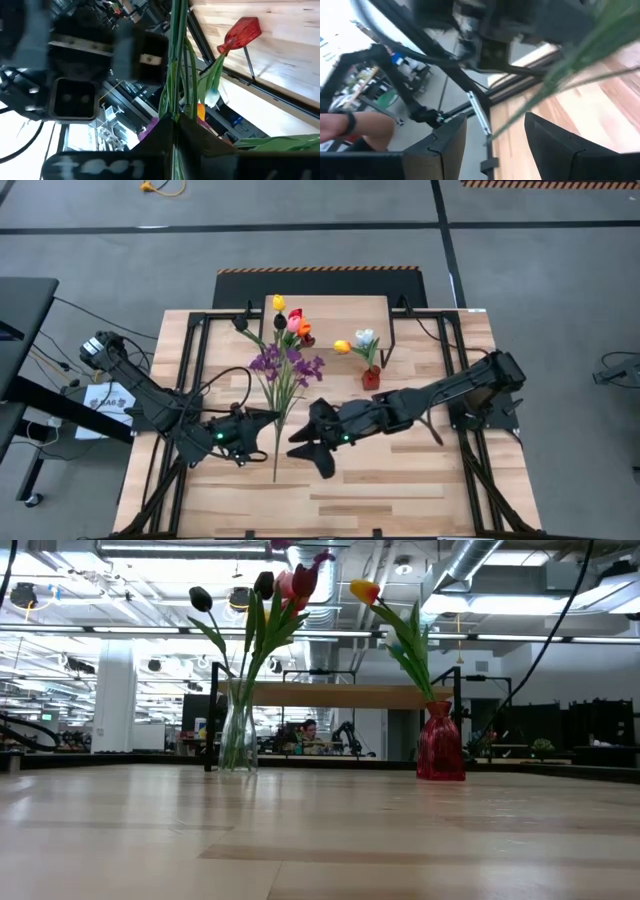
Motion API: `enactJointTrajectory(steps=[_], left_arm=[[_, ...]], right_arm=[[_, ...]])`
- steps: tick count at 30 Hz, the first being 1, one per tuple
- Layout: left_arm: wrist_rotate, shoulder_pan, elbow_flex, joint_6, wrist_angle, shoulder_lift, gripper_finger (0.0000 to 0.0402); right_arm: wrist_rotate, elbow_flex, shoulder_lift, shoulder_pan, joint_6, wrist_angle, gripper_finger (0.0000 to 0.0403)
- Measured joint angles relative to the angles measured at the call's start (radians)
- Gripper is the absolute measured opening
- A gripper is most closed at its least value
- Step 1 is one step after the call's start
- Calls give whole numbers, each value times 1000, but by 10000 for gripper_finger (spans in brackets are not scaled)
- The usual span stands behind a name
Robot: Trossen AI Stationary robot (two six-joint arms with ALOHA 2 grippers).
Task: Pick and place flowers into a vace then onto a shelf
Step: Put the purple flowers into the red vase
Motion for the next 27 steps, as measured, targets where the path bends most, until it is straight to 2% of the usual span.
enactJointTrajectory(steps=[18, 27], left_arm=[[26, -16, 0, 26, 65, 0, 0], [33, -16, 0, 37, 111, 0, 0]], right_arm=[[22, 0, -1, -63, -5, 4, 201], [15, 0, -1, -54, 27, -17, 201]])
